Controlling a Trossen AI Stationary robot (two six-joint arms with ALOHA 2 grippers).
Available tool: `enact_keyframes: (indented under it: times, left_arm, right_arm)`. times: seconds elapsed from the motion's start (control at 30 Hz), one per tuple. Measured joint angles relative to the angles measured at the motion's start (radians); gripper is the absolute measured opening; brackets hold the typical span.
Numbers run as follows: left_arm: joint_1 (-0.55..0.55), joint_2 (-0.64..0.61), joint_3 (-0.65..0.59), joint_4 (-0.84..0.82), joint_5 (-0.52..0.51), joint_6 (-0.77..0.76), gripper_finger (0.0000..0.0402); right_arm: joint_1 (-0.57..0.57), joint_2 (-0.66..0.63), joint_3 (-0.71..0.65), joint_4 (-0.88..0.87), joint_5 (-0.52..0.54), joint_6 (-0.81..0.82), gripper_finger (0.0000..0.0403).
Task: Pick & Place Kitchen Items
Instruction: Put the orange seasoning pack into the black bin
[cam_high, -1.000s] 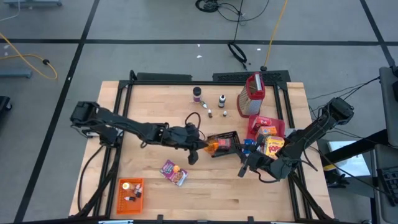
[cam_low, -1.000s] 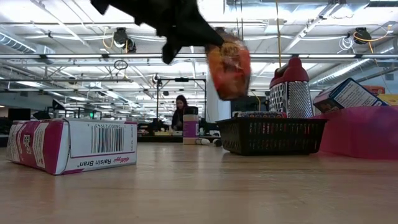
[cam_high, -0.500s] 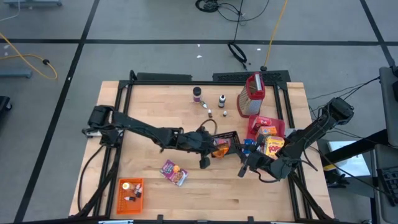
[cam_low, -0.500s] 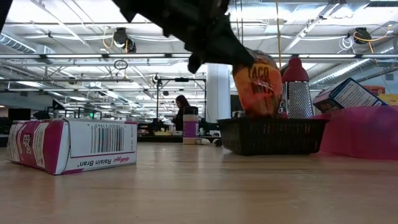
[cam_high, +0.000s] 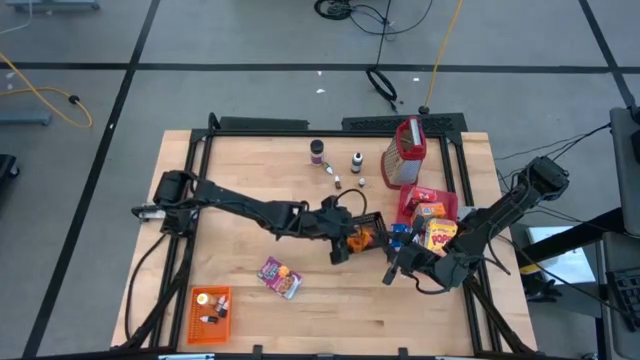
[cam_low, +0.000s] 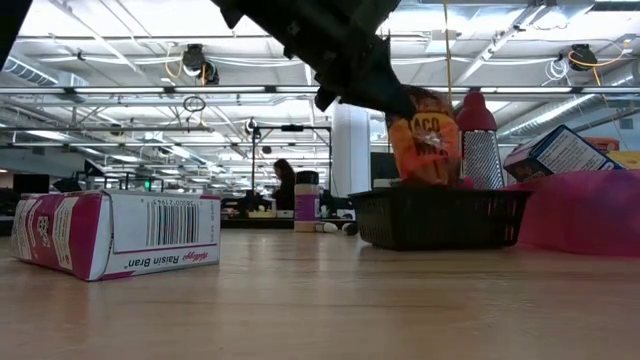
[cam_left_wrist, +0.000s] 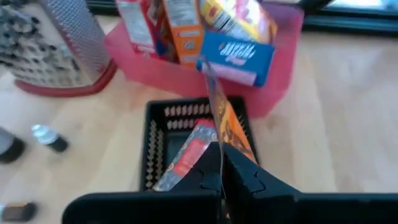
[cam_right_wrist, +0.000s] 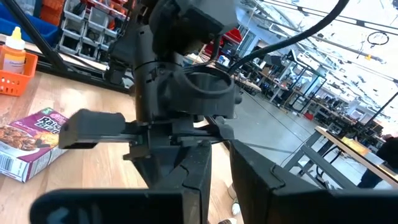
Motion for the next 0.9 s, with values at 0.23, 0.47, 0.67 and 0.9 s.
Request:
enact_keyframes:
  times: [0.23, 0.47, 0.67, 0.9]
  left_arm:
    - [0.011, 0.000, 0.006, -0.121, -0.015, -0.001, 0.0000]
    - [0.010, 0.000, 0.006, -0.126, -0.017, 0.048, 0.0004]
    - [0.018, 0.000, 0.006, -0.133, -0.071, 0.058, 0.0001]
    - [0.015, 0.000, 0.006, -0.123, 0.011, 0.043, 0.0007]
  right_arm:
    - [0.000, 0.000, 0.000, 0.000, -0.001, 0.000, 0.0054]
    - [0.000, 0.000, 0.000, 0.000, -0.001, 0.000, 0.0054]
    - [0.000, 0.000, 0.000, 0.000, -0.001, 0.000, 0.0054]
    - [0.000, 0.000, 0.000, 0.000, -0.001, 0.000, 0.0054]
